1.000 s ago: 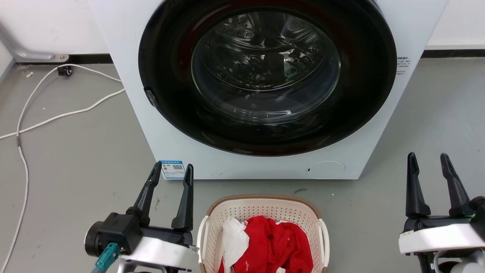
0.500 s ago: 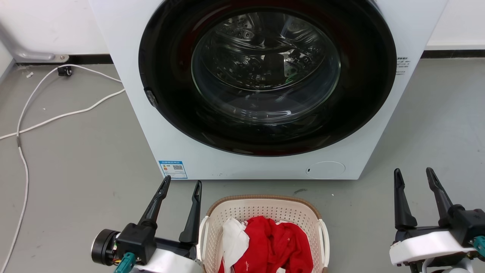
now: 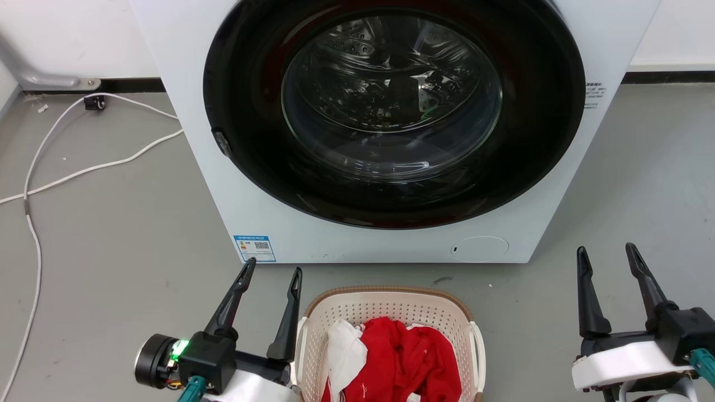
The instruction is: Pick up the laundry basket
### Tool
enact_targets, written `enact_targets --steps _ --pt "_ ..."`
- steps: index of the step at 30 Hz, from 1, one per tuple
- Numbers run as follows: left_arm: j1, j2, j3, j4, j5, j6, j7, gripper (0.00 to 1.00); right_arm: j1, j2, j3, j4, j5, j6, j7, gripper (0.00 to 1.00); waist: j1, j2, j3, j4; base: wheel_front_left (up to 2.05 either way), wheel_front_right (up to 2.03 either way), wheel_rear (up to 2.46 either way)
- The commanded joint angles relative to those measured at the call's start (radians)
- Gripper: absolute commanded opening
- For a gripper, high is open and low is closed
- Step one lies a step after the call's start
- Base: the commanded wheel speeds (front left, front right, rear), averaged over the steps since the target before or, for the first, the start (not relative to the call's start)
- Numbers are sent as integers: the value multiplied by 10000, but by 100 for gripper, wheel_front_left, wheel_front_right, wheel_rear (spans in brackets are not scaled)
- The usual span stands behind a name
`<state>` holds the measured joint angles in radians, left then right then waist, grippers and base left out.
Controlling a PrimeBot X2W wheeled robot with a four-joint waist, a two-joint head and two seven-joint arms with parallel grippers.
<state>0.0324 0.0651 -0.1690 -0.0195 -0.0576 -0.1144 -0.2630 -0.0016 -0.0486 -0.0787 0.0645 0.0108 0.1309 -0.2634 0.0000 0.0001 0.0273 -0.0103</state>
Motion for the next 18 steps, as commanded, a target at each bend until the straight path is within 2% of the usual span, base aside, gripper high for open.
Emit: enact_targets --steps 1,12,18 --pt "62 -28 69 5 -72 -21 -28 100 -54 -30 29 -45 71 -3 -21 100 0 -1 -5 8 0 0 0" --pt "49 -108 265 160 -269 -109 -28 100 -116 -28 63 5 235 -3 -21 100 0 -1 161 35 0 0 0" --pt "-275 -118 285 714 -348 -139 -28 100 -383 -27 36 386 86 -3 -19 100 0 -1 774 -11 0 0 0"
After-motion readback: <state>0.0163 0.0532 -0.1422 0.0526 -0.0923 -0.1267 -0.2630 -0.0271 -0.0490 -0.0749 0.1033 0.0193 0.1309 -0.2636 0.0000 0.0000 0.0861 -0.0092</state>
